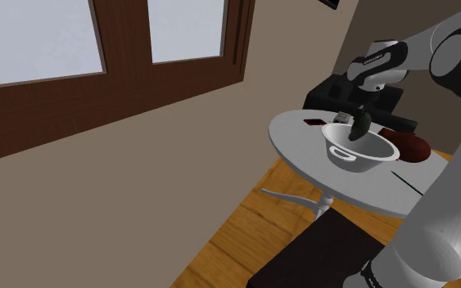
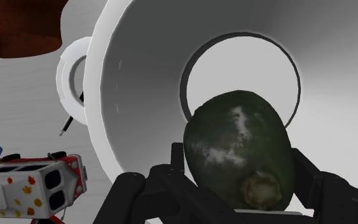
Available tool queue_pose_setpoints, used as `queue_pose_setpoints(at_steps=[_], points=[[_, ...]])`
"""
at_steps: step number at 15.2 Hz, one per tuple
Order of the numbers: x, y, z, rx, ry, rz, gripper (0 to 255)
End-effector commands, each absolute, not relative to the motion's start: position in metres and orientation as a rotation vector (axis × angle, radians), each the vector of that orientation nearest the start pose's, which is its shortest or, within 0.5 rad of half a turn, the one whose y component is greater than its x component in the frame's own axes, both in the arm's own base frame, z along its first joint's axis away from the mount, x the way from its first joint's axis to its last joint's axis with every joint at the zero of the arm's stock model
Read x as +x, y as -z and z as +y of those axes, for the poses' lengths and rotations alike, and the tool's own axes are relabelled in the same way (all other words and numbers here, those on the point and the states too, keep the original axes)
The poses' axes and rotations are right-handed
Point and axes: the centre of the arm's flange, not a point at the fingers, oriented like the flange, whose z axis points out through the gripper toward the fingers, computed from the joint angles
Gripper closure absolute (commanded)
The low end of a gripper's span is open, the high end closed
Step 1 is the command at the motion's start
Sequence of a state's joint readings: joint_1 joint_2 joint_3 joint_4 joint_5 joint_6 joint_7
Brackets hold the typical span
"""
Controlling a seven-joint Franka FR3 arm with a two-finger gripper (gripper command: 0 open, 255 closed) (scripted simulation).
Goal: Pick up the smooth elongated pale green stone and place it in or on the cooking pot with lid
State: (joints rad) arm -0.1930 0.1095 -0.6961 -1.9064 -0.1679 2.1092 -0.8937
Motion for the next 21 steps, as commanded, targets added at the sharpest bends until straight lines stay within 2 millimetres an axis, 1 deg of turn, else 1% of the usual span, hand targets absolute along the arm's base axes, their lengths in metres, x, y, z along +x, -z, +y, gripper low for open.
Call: queue_pose_setpoints(at_steps=[1,7,14,15,20,21], points=[[0.376,-0.455,-0.459,-3.363,-0.163,-0.151,255],[0.376,-0.423,-0.459,-3.363,-0.163,-0.151,255],[0.376,-0.423,-0.459,-3.363,-0.163,-0.151,255],[0.376,-0.423,-0.459,-3.363,-0.163,-0.151,0],[0.376,-0.423,-0.459,-3.363,-0.163,-0.151,0],[0.377,-0.436,-0.456,-3.363,-0.163,-0.151,0]])
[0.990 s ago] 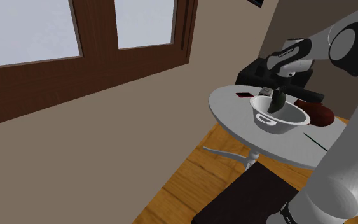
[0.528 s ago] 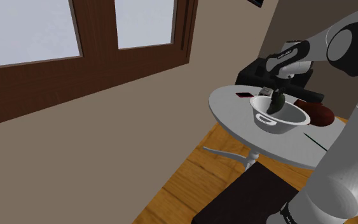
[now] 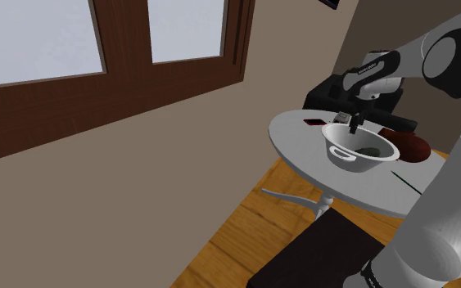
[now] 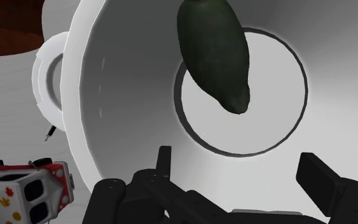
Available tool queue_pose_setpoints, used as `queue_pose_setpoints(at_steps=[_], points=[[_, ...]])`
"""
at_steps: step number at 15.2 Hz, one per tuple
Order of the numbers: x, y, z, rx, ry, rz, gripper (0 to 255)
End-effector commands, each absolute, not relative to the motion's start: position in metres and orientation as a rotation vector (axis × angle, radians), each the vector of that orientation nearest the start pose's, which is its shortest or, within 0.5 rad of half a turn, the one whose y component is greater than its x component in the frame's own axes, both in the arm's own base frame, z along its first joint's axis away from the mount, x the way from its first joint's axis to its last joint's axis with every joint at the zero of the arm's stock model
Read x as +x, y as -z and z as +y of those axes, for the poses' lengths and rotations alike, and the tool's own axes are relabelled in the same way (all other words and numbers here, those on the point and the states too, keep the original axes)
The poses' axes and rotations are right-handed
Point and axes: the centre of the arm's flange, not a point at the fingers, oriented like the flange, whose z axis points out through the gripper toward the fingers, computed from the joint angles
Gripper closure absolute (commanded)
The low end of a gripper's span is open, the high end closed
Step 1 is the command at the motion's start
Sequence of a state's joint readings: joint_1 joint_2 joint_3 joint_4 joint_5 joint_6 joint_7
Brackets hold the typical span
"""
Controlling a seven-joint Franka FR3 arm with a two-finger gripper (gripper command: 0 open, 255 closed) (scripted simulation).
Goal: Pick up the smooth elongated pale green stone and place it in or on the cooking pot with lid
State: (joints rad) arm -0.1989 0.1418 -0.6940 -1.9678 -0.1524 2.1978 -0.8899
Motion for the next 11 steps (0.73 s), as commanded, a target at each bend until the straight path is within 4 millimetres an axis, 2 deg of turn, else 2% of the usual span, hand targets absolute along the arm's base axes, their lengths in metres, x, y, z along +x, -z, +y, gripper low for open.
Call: queue_pose_setpoints(at_steps=[1,3,11], points=[[0.378,-0.449,-0.453,-3.363,-0.163,-0.151,0],[0.380,-0.471,-0.447,-3.363,-0.163,-0.151,0],[0.380,-0.471,-0.447,-3.363,-0.163,-0.151,0]])
